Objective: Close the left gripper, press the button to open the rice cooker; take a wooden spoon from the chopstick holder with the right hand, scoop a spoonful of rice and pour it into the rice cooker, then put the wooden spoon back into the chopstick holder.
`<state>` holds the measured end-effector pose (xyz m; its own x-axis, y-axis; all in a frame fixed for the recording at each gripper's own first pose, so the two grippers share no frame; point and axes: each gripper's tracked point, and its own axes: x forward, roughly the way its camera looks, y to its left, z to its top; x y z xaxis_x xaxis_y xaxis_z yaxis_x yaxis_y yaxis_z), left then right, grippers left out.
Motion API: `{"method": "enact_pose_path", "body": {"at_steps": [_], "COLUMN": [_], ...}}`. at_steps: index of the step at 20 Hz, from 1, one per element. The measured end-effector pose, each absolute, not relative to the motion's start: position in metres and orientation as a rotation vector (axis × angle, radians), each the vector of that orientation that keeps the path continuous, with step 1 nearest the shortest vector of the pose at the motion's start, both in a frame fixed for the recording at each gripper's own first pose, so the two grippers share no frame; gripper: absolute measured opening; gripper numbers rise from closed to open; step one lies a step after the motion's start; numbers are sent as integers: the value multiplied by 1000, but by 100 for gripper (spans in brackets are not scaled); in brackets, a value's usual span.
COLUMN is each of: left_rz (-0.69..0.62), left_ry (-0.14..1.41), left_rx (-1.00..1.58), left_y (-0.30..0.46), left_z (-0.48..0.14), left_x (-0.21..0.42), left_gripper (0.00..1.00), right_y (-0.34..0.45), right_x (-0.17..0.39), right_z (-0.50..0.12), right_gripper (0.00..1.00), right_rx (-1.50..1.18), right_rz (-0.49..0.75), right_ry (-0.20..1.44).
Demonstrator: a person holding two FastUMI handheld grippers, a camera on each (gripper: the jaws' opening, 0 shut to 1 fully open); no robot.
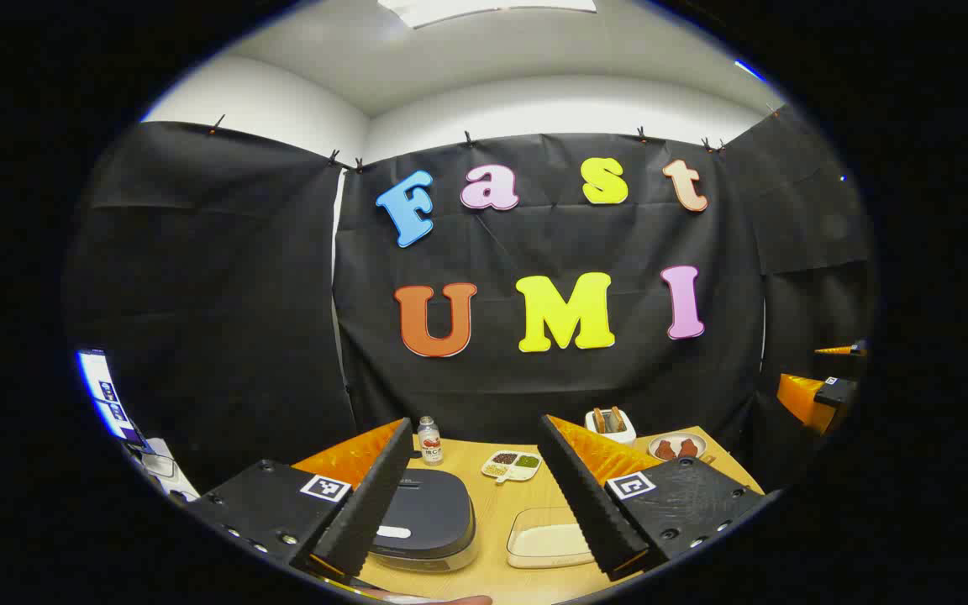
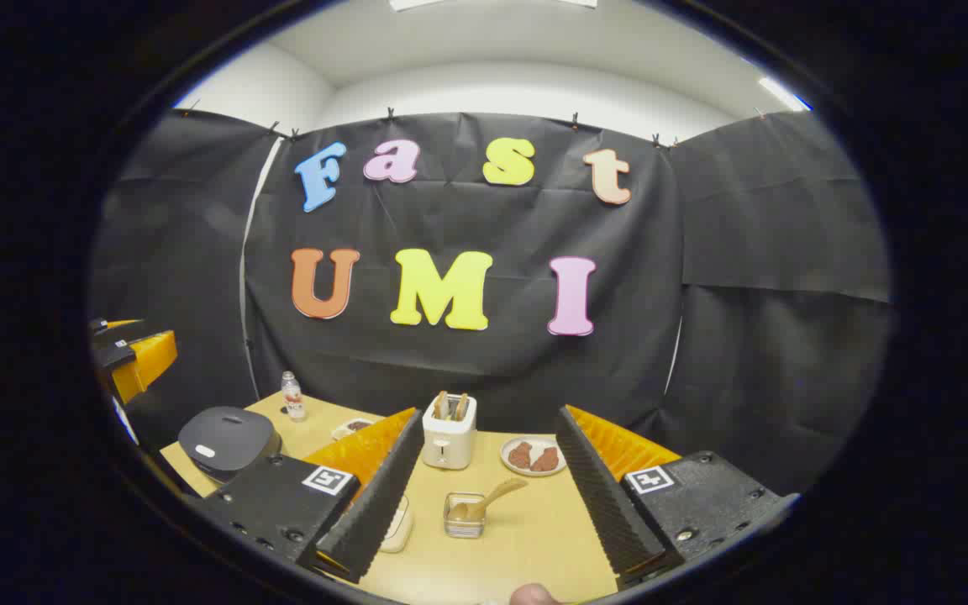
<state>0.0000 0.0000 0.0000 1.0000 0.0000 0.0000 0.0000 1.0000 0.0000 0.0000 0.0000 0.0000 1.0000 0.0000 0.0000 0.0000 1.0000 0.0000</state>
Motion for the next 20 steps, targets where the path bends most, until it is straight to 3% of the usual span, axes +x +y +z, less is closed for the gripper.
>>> {"method": "enact_pose_path", "body": {"at_steps": [7,8,9,20], "left_rz": [-6,-4,-4,0], "left_ry": [2,-3,-3,4], "left_rx": [-3,-5,-5,8], "left_y": [0,1,1,5], "left_z": [0,0,1,-3], "left_x": [4,4,5,15], "left_gripper": [95,90,95,95], "right_y": [1,2,3,9], "right_x": [3,5,8,17], "right_z": [1,1,2,1], "right_gripper": [99,100,99,100], "right_rx": [0,-2,-5,-13], "right_rz": [-9,-8,-8,-11], "right_ry": [5,6,2,11]}}
